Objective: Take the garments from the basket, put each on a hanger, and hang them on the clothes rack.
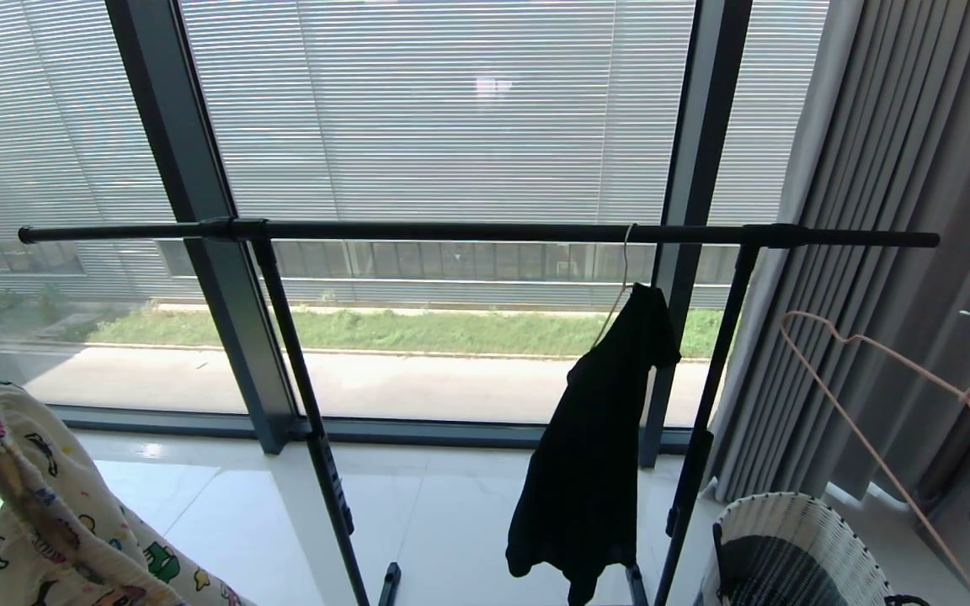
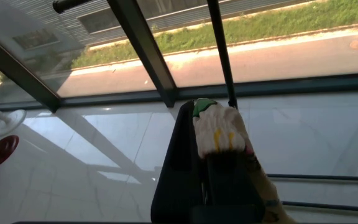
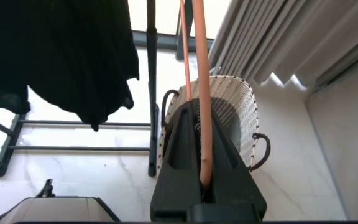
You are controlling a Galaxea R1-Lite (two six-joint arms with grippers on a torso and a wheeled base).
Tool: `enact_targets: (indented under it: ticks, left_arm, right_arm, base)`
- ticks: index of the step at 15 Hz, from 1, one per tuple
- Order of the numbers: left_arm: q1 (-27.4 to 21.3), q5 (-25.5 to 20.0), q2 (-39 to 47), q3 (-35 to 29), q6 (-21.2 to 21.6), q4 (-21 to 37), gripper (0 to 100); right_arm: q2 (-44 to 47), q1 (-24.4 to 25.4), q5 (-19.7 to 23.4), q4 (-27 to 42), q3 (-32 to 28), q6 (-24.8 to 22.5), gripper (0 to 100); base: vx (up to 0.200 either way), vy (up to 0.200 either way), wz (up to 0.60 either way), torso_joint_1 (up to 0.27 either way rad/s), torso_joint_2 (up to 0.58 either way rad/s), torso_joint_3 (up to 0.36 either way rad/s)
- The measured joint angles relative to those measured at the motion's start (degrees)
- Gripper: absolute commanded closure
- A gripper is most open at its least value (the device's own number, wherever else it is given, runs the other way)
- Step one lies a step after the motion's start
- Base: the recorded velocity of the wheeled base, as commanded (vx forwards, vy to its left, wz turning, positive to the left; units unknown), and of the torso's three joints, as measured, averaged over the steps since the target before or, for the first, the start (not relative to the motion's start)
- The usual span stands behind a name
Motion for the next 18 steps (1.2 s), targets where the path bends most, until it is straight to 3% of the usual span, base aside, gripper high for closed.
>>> enact_targets:
  ticks: [5, 9, 12, 15, 18]
  left_arm:
    - [0.00, 0.00, -0.39, 0.52, -0.02, -0.07, 100]
    - [0.05, 0.00, -0.61, 1.97, 0.16, -0.07, 100]
    - [-0.06, -0.09, -1.96, 3.91, 5.50, 0.00, 100]
    - [-0.06, -0.20, -3.33, 3.78, 6.55, -0.02, 100]
    - [-0.10, -0.22, -2.84, 1.65, 6.57, -0.02, 100]
  right_arm:
    - [-5.13, 0.05, 3.11, 5.83, -3.25, 0.06, 100]
    - [-5.57, 0.11, 6.42, 10.29, -7.14, 0.02, 100]
    - [-5.73, 0.85, 9.86, 13.46, -10.09, 0.06, 100]
    - [-4.99, 4.29, 14.24, 15.27, -13.96, 0.09, 100]
    - [-2.90, 9.81, 16.03, 15.32, -17.57, 0.09, 100]
  base:
    - [-0.200, 0.000, 0.00, 0.003, 0.00, 0.001]
    - [0.000, 0.000, 0.00, 0.000, 0.00, 0.000]
    - [0.000, 0.000, 0.00, 0.000, 0.00, 0.000]
    - [0.000, 0.000, 0.00, 0.000, 0.00, 0.000]
    - [0.000, 0.000, 0.00, 0.000, 0.00, 0.000]
